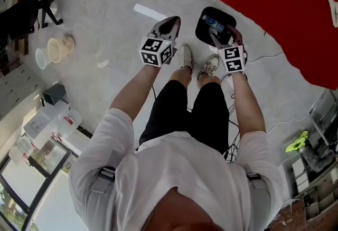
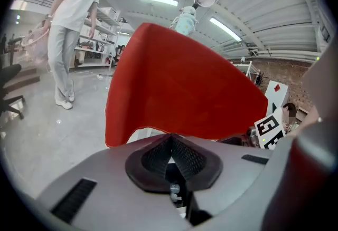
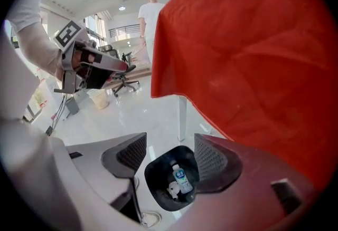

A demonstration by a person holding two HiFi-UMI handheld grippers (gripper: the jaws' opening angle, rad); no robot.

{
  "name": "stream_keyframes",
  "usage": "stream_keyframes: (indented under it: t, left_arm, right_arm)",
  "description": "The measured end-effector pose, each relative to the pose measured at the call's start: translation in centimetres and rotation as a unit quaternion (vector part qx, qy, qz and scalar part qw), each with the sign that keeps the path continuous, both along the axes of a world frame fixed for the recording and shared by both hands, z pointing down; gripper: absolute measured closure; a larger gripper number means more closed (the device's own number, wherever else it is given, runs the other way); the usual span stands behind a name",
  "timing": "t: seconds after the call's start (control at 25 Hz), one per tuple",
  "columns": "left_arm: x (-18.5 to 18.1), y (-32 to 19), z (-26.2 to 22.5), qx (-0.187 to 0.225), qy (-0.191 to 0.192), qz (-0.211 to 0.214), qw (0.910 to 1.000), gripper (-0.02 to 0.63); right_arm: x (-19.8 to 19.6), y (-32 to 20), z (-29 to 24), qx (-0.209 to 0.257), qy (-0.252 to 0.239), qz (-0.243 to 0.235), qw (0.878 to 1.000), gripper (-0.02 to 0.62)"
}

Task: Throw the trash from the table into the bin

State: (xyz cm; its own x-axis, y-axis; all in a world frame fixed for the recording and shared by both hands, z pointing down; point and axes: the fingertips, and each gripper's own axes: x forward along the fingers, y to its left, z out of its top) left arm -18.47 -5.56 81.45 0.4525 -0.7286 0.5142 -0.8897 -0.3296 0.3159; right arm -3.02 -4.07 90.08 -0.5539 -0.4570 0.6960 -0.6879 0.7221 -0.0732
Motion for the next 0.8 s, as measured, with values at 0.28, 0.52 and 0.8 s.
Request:
stream_keyframes:
  t: [0.28,0.52,0.8]
  left_arm:
    - [0.5,-1.1,-8.8,0.025,0.007,0.0,0.9997,0.597]
    - [0.9,-2.8,-16.7,0.061,0.013,0.003,0.9981,0.597]
    - [2.3,-3.2,-26.0,0.105,0.019,0.016,0.9942,0.597]
  right_arm:
    - [0.6,-2.1,-11.5,0.027,-0.049,0.041,0.998,0.339]
    - [1.0,-4.2,-22.2,0.068,-0.103,0.075,0.99,0.406]
    - [3.1,-5.1,-33.7,0.12,-0.145,0.112,0.976,0.512]
